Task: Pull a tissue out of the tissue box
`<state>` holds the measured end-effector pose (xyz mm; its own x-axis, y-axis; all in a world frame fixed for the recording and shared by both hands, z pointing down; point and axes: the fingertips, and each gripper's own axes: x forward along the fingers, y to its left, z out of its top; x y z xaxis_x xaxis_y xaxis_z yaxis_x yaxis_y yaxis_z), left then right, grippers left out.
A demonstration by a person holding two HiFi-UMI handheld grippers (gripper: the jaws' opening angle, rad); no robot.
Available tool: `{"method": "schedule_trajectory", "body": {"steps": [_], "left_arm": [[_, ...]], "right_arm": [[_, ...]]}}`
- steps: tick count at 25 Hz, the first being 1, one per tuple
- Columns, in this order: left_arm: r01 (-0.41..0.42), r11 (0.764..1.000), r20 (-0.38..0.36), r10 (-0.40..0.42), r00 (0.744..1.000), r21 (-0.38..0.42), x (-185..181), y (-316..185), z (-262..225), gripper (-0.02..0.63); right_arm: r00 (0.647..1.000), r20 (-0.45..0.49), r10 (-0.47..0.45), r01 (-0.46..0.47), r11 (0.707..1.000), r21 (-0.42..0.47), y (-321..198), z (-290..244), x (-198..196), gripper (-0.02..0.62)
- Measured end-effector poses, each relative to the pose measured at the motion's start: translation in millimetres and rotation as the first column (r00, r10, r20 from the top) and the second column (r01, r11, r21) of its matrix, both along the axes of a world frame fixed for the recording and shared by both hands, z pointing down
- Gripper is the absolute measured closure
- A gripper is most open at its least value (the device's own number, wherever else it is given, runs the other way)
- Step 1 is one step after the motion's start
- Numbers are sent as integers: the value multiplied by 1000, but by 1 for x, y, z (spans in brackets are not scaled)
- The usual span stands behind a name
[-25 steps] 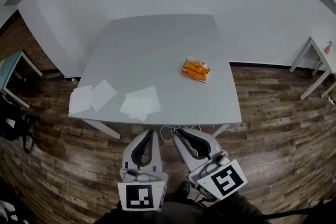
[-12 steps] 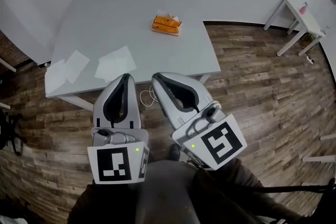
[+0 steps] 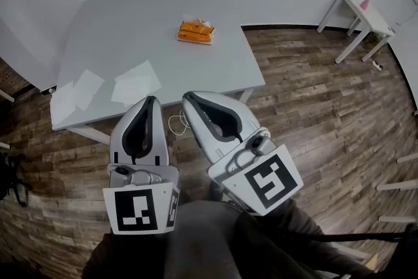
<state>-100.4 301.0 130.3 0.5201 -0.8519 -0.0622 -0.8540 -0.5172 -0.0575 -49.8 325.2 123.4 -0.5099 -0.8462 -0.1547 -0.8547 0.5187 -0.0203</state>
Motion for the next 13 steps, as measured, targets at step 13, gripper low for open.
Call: {"method": "schedule_trajectory", "body": {"steps": [13], "left_arm": [[-22, 1000, 4, 22, 1000, -19, 1, 22, 7, 606]], "right_arm": [[1000, -14, 13, -13, 1000, -22, 20, 4, -2, 594]]}}
